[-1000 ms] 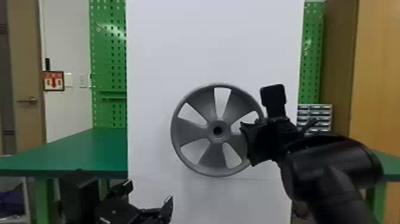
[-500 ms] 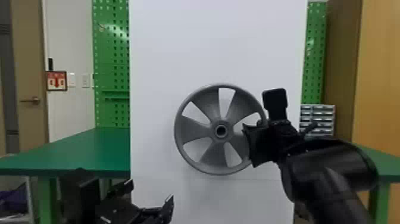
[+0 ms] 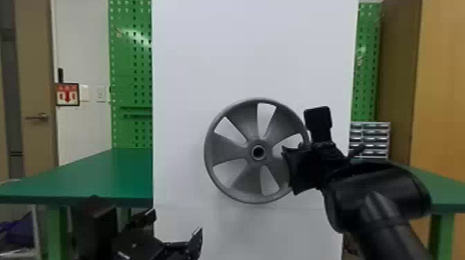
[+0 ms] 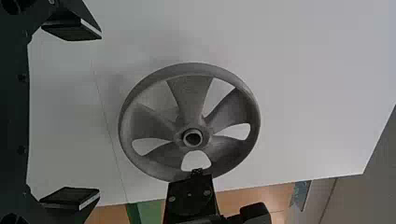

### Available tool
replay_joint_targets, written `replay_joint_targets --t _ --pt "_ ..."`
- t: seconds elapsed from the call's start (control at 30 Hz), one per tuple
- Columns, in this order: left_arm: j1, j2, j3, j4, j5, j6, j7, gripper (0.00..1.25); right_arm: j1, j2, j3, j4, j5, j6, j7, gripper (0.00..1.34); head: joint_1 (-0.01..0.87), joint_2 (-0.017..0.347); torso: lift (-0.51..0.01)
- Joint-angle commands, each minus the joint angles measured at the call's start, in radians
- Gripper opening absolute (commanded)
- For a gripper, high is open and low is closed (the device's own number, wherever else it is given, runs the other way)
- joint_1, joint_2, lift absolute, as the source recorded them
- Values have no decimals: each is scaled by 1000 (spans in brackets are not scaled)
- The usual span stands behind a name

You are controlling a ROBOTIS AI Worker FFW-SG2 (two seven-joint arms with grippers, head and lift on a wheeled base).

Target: Hold the wheel and insert it

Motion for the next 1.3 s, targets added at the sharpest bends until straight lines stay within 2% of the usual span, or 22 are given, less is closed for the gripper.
replay_joint_targets --t 0.0,0.07,0.2,0.23,0.3,0.37,0.57,1.27 --pt "2 0 3 0 1 0 1 1147 5 1 1 3 -25 -16 -16 161 97 15 -442" --pt "3 0 1 0 1 0 0 1147 9 1 0 -2 -44 -28 -16 291 97 15 -442" --pt "5 0 3 0 1 0 1 1147 17 1 0 -17 -64 -28 -16 839 97 15 -442" --pt "5 -1 3 0 1 0 1 1147 18 1 0 -20 -69 -28 -16 936 97 15 -442" --pt "5 0 3 0 3 0 0 1147 25 1 -3 -31 -81 -33 -16 1118 97 15 -442" --pt "6 0 4 0 3 0 0 1147 28 1 -5 -40 -86 -36 -14 1223 97 15 -442" --pt "8 0 6 0 3 0 1 1147 54 1 -5 -101 -114 -36 -14 1216 97 15 -442" --pt "21 -1 18 0 4 0 0 1147 258 -9 40 -470 -176 22 -13 1215 97 15 -442"
